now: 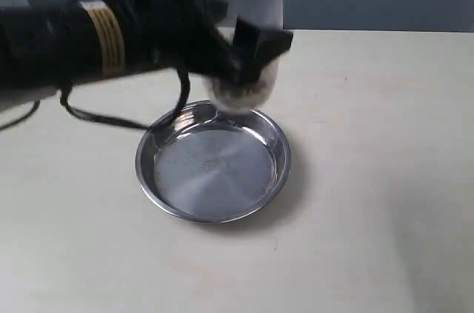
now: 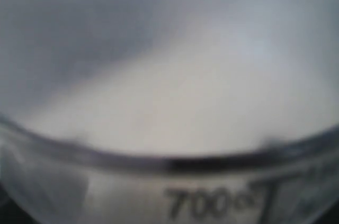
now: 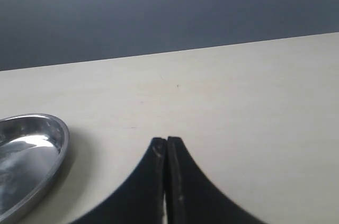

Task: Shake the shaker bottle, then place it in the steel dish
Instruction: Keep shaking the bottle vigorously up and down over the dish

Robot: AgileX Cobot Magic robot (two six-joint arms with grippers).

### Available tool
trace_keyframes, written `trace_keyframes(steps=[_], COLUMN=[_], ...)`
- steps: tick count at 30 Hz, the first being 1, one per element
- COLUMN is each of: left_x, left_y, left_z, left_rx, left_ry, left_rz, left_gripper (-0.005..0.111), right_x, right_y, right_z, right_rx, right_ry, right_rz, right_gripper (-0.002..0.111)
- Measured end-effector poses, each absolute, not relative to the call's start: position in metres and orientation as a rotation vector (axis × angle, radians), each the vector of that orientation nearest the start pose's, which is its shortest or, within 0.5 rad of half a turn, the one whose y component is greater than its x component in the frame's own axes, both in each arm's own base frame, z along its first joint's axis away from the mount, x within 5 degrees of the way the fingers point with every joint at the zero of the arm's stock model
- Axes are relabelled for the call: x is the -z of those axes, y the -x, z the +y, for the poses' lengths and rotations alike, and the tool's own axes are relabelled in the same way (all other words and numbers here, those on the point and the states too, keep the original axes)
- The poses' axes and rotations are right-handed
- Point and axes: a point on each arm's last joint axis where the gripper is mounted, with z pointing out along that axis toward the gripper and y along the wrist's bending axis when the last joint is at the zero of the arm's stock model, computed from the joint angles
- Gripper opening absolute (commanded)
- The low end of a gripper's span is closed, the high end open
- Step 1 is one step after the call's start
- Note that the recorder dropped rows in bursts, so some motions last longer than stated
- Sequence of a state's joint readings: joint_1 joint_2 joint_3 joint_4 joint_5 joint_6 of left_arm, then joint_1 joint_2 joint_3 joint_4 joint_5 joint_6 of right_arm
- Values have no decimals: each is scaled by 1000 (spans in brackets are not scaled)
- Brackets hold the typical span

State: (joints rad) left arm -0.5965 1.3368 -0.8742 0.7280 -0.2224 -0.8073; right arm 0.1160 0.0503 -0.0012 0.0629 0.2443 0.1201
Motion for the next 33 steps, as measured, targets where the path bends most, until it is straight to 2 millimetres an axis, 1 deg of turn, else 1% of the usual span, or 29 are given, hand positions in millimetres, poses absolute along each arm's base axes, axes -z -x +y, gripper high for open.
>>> trace_keyframes(steps=[1, 2, 4, 6, 7, 8, 9, 10, 12, 13, 14, 15, 16, 18, 19, 20, 21, 24, 25, 26, 27, 29, 30, 31, 32, 33], left_x=[-323, -322, -295, -253, -239, -235, -243, -257, -302, -316, -318, -315, -301, -264, -253, -252, -260, -306, -309, -303, -291, -250, -238, -236, -248, -264], left_y=[-242, -243, -246, -253, -255, -257, -258, -259, -257, -254, -252, -252, -254, -260, -260, -260, -259, -252, -249, -248, -249, -253, -255, -256, -257, -257], left_z=[-180, -179, -180, -181, -180, -178, -179, -179, -181, -182, -183, -183, -185, -184, -184, -183, -183, -184, -184, -184, -183, -180, -178, -176, -175, -176], left_rx=[617, 606, 580, 526, 492, 472, 475, 490, 572, 612, 634, 646, 651, 617, 599, 592, 588, 635, 637, 630, 613, 523, 495, 478, 476, 495], left_ry=[-555, -555, -561, -554, -553, -548, -540, -528, -505, -503, -510, -512, -501, -470, -464, -471, -485, -519, -527, -535, -541, -545, -545, -538, -536, -536], left_rz=[1716, 1727, 1823, 1991, 2055, 2077, 2054, 2007, 1834, 1770, 1745, 1746, 1794, 1949, 1997, 2000, 1969, 1776, 1762, 1783, 1828, 2003, 2055, 2070, 2032, 1970], left_gripper=[0, 0, 0, 0, 0, 0, 0, 0, 0, 0, 0, 0, 0, 0, 0, 0, 0, 0, 0, 0, 0, 0, 0, 0, 0, 0], right_x=[-189, -189, -189, -189, -188, -188, -188, -188, -188, -188, -188, -188, -188, -188, -188, -188, -188, -188, -188, -188, -188, -188, -188, -188, -188, -188], right_y=[-58, -58, -58, -58, -58, -58, -58, -58, -58, -58, -58, -58, -58, -58, -58, -58, -58, -58, -58, -58, -58, -58, -58, -58, -58, -58], right_z=[8, 8, 8, 8, 8, 8, 8, 8, 8, 8, 8, 8, 8, 8, 8, 8, 8, 8, 8, 8, 8, 8, 8, 8, 8, 8], right_rx=[-228, -228, -228, -228, -228, -228, -228, -228, -228, -228, -228, -228, -228, -228, -228, -228, -228, -228, -228, -228, -228, -228, -228, -228, -228, -228], right_ry=[-47, -47, -47, -47, -47, -47, -47, -47, -47, -47, -47, -47, -47, -47, -47, -47, -47, -47, -47, -47, -47, -47, -47, -47, -47, -47], right_rz=[1782, 1782, 1782, 1782, 1783, 1785, 1785, 1785, 1785, 1787, 1786, 1786, 1786, 1786, 1786, 1786, 1787, 1786, 1786, 1786, 1786, 1786, 1786, 1786, 1786, 1786], right_gripper=[-1, -1, -1, -1, -1, -1, -1, -1, -1, -1, -1, -1, -1, -1, -1, -1, -1, -1, -1, -1, -1, -1, -1, -1, -1, -1])
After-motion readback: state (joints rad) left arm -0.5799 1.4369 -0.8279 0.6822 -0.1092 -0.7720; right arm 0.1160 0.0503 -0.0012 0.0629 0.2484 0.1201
